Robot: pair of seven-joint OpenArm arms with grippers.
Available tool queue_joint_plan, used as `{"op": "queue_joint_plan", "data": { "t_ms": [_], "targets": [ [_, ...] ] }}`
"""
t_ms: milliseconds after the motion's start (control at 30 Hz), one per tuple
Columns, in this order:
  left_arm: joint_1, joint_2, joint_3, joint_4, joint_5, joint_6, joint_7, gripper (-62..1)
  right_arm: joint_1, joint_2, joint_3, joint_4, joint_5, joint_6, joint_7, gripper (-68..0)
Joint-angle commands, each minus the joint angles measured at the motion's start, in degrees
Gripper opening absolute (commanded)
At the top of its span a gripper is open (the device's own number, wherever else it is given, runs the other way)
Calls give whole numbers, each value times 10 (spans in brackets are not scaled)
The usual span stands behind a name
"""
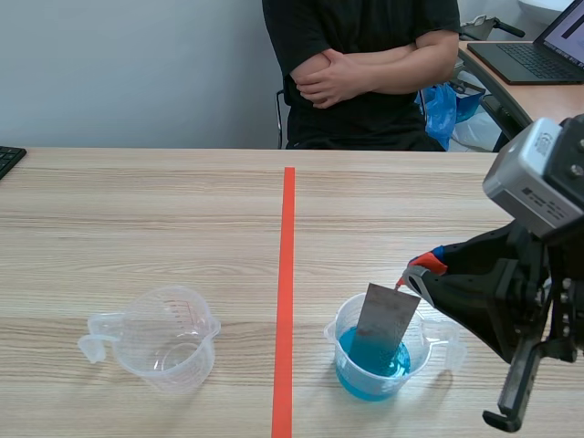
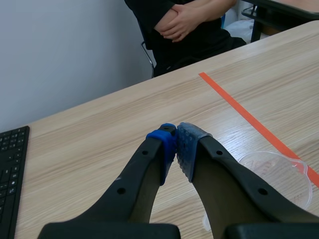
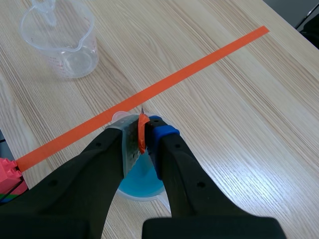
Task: Do the redox reaction experiment.
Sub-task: 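Hold the plate still in the solution, then raise the plate and point at it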
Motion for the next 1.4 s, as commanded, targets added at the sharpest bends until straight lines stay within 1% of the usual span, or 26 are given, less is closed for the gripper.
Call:
{"op": "queue_joint_plan", "data": {
  "t_ms": [0, 633, 833, 967, 1200, 1367],
  "targets": [
    [-2, -3, 2, 7, -8, -1, -6, -564, 4, 3, 1, 2, -2, 4, 2, -660],
    [-2, -3, 2, 7, -8, -1, -6, -564, 4, 3, 2, 3, -4, 4, 2, -660],
    [-2, -3, 2, 7, -8, -1, -6, -564, 0, 3, 22, 37, 2, 4, -16, -660],
    [-2, -3, 2, 7, -8, -1, -6, -564, -6, 3, 46, 73, 23, 4, -38, -660],
    [-2, -3, 2, 7, -8, -1, -6, -565, -9, 3, 82, 127, 95, 4, -85, -660],
    [-2, -3, 2, 7, -8, -1, -6, -564, -9, 3, 100, 162, 122, 4, -107, -660]
  ]
}}
